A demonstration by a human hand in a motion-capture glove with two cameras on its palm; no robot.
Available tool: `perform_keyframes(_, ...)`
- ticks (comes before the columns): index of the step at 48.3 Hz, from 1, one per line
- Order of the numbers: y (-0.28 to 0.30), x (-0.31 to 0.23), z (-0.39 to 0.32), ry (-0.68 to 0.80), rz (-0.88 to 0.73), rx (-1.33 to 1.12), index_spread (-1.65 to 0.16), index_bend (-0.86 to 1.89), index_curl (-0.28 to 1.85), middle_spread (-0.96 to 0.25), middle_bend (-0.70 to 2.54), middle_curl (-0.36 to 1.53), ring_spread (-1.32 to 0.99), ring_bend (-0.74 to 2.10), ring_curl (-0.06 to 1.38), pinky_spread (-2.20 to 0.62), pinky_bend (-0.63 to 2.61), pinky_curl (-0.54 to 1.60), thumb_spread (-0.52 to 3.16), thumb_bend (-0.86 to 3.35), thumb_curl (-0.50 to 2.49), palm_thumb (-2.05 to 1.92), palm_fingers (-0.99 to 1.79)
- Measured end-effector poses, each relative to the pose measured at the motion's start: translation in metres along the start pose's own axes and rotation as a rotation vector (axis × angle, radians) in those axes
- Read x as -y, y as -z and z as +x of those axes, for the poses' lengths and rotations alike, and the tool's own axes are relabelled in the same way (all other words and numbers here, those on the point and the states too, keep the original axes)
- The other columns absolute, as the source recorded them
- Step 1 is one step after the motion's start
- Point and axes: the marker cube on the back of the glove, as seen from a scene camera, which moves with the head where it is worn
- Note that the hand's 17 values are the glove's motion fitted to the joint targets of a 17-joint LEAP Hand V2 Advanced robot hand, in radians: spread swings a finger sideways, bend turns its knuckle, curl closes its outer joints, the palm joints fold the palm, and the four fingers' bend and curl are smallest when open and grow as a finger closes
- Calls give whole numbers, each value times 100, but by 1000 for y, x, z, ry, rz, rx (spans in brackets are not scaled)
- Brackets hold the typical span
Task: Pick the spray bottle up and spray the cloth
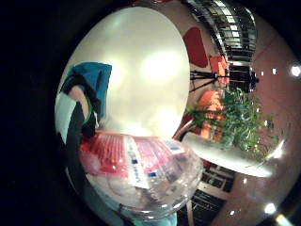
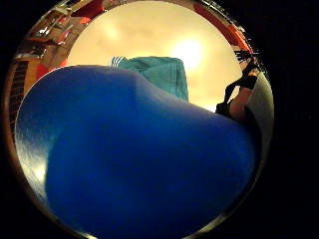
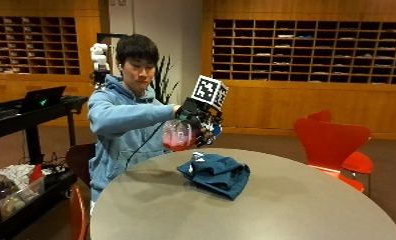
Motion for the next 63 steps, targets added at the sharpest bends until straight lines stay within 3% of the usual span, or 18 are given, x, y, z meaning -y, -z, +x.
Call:
perform_keyframes(13,27,5,-5,33,151,269,-23,31,51,-15,51,47,-21,48,43,-29,41,42,25,-4,76,89,136)
perform_keyframes(23,67,12,-13,21,407,663,-23,31,51,-16,50,47,-21,48,43,-29,42,43,25,-4,76,88,136)
perform_keyframes(35,96,26,-71,-61,668,1143,-23,30,51,-15,50,48,-21,48,43,-28,43,43,26,-4,75,88,136)
perform_keyframes(47,83,63,-141,-4,602,1635,-22,30,51,-15,49,48,-20,48,43,-28,43,43,27,-4,75,89,135)
perform_keyframes(63,43,114,-220,8,536,1733,-22,21,50,-14,48,47,-19,49,43,-27,43,43,45,-5,71,86,131)
